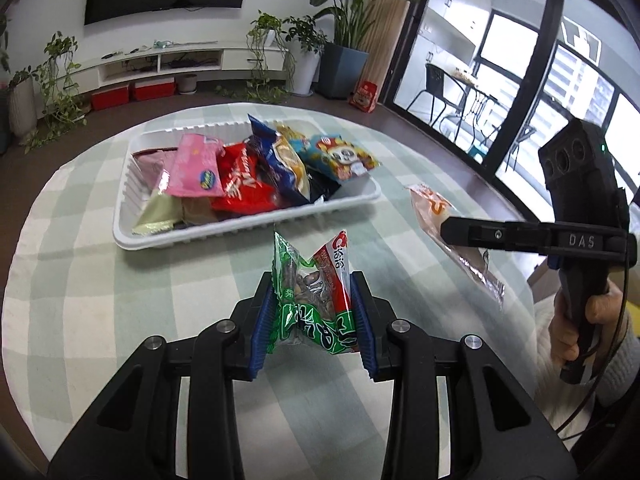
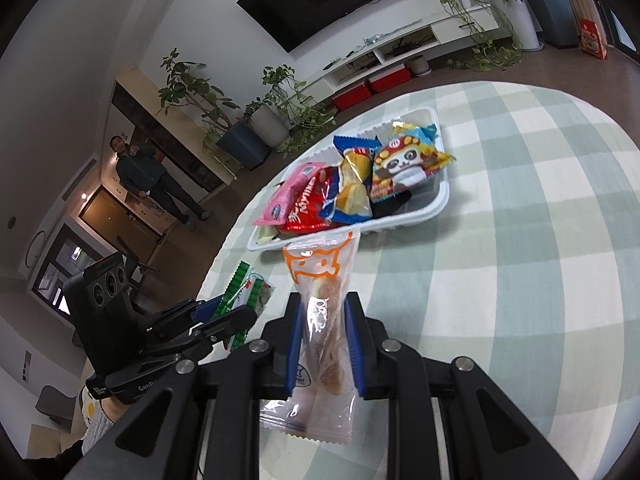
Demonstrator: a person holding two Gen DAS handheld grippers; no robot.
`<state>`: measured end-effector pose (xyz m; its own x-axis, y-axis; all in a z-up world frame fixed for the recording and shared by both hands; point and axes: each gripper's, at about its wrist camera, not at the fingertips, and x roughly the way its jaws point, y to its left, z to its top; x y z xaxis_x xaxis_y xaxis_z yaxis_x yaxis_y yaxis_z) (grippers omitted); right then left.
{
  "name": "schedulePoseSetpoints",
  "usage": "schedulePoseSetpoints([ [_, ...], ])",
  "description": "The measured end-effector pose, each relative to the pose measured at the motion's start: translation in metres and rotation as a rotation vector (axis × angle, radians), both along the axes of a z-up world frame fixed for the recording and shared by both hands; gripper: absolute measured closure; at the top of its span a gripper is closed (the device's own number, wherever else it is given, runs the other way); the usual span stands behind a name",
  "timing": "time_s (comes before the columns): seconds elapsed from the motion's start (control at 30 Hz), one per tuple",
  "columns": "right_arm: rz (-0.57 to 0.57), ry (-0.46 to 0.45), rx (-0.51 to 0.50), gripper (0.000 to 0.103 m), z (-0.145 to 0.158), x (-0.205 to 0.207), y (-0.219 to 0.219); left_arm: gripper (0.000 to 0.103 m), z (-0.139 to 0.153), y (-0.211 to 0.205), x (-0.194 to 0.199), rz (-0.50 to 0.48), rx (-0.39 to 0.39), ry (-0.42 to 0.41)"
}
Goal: Organize snacks
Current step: 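Lower seed bag into tray with left tool while right tool lowers pastry packet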
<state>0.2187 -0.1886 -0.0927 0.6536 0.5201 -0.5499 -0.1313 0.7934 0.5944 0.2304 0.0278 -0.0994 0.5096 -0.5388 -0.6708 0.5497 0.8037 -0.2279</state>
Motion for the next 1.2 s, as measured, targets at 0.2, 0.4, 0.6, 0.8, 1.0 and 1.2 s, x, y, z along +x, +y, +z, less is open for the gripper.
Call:
schedulePoseSetpoints([
  [0.2,0.011,-0.023,-0.013,0.078,0.013,0.019,0.004,0.069,0.020,0.007,0.020,0.035,-0.036,-0.023],
  [0.4,0.024,-0.046,-0.041,0.078,0.025,0.047,0.010,0.069,0.033,0.003,0.044,0.046,-0.048,-0.043],
  [0.6,0.025,-0.064,-0.068,0.078,0.032,0.079,0.013,0.069,0.041,0.001,0.070,0.067,-0.067,-0.041],
  [0.8,0.022,-0.072,-0.083,0.078,0.032,0.109,0.012,0.069,0.046,-0.006,0.095,0.076,-0.071,-0.037],
  [1.0,0.001,-0.064,-0.092,0.078,0.026,0.137,0.005,0.069,0.048,-0.017,0.120,0.078,-0.067,-0.039],
  [1.2,-0.016,-0.067,-0.117,0.078,0.022,0.158,0.001,0.069,0.045,-0.025,0.138,0.093,-0.050,-0.041],
])
